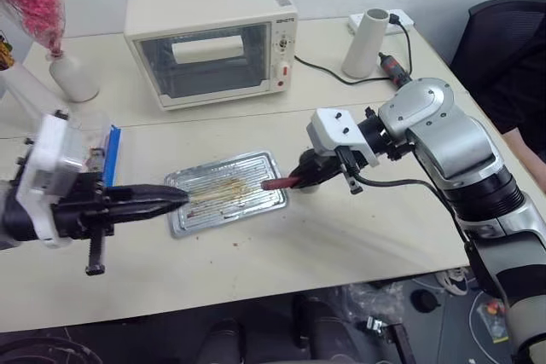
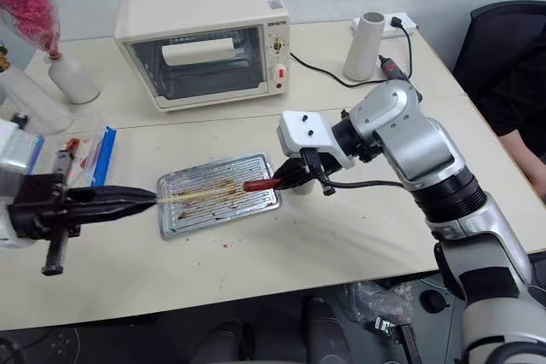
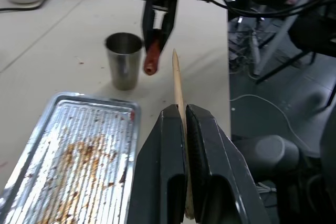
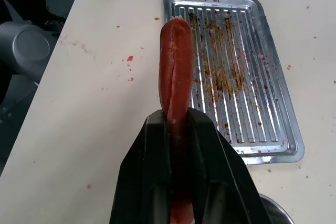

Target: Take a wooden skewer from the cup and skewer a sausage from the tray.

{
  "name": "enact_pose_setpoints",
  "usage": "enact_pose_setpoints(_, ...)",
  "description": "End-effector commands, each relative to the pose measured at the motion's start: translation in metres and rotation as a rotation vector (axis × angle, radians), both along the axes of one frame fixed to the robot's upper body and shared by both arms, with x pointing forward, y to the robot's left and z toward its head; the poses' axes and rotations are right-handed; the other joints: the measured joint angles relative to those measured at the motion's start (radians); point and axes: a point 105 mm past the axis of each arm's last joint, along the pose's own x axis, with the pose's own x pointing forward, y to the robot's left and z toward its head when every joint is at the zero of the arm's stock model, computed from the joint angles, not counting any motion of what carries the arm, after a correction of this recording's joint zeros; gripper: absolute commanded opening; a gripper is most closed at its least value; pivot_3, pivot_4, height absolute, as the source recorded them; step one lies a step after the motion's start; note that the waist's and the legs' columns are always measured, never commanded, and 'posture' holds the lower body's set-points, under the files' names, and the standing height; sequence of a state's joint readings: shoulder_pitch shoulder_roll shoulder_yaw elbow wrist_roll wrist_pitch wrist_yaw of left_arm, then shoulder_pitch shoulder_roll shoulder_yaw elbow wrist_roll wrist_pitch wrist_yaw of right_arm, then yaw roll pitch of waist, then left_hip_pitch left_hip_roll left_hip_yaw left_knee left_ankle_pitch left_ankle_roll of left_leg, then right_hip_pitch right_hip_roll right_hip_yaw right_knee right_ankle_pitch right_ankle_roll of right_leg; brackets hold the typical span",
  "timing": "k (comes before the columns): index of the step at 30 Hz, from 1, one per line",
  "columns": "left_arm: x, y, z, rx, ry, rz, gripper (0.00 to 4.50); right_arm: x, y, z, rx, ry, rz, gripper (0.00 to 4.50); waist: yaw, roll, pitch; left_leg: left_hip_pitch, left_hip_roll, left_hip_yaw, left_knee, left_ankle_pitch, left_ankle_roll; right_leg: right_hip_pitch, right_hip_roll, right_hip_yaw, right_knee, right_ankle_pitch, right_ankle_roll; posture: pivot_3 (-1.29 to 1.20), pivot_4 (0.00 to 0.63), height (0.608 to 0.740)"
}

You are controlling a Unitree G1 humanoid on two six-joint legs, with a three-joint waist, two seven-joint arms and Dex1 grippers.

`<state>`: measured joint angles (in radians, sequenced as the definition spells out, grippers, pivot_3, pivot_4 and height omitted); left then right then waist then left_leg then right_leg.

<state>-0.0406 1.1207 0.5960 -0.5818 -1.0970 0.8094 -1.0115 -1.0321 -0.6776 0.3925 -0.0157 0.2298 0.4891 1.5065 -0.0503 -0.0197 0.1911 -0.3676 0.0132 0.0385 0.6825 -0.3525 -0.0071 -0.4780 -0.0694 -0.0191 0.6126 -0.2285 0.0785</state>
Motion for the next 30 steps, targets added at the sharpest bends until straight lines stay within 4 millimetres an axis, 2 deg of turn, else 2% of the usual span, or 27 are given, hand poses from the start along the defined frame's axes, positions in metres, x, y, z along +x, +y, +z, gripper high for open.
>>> enact_pose_setpoints(1, 0.001, -0.001, 0.0, 0.034, -0.023, -0.03, 0.0, -0.003, -0.005, 0.013, 0.034, -0.05, -0.013, 0.13, 0.001, 0.0, 0.0, 0.0, -0.001, 0.0, 0.0, 0.002, -0.003, 0.0, 0.0, 0.0, 0.0, 0.0, 0.0, 0.0, 0.15, 0.74)
enact_pose_setpoints(5, 0.004, 0.004, -0.004, 0.062, -0.028, -0.024, 0.0, -0.006, -0.007, 0.013, 0.035, -0.052, -0.018, 0.13, 0.003, 0.0, 0.0, 0.0, 0.0, 0.0, 0.0, 0.002, -0.003, 0.0, 0.001, 0.0, 0.0, 0.0, 0.0, 0.0, 0.15, 0.74)
enact_pose_setpoints(10, 0.012, 0.01, 0.004, 0.066, -0.054, 0.001, 0.0, -0.01, -0.011, 0.012, 0.028, -0.051, -0.012, 0.13, 0.013, 0.0, 0.0, 0.0, 0.0, 0.0, 0.0, 0.002, -0.003, 0.0, 0.002, 0.0, 0.0, 0.0, 0.0, 0.0, 0.15, 0.74)
enact_pose_setpoints(19, 0.017, 0.003, 0.004, 0.073, -0.068, -0.021, 0.0, -0.013, -0.008, 0.015, 0.043, -0.053, -0.002, 0.13, 0.022, 0.0, 0.0, -0.001, -0.001, 0.0, 0.001, 0.001, -0.002, 0.0, 0.002, 0.0, 0.001, 0.0, 0.0, 0.0, 0.15, 0.74)
enact_pose_setpoints(30, 0.024, 0.006, 0.007, 0.079, -0.087, -0.007, 0.0, -0.021, -0.007, 0.017, 0.055, -0.045, 0.022, 0.13, 0.023, 0.0, 0.0, 0.0, 0.0, 0.0, 0.002, 0.001, -0.002, 0.0, 0.003, 0.001, 0.004, 0.0, 0.0, 0.0, 0.15, 0.74)
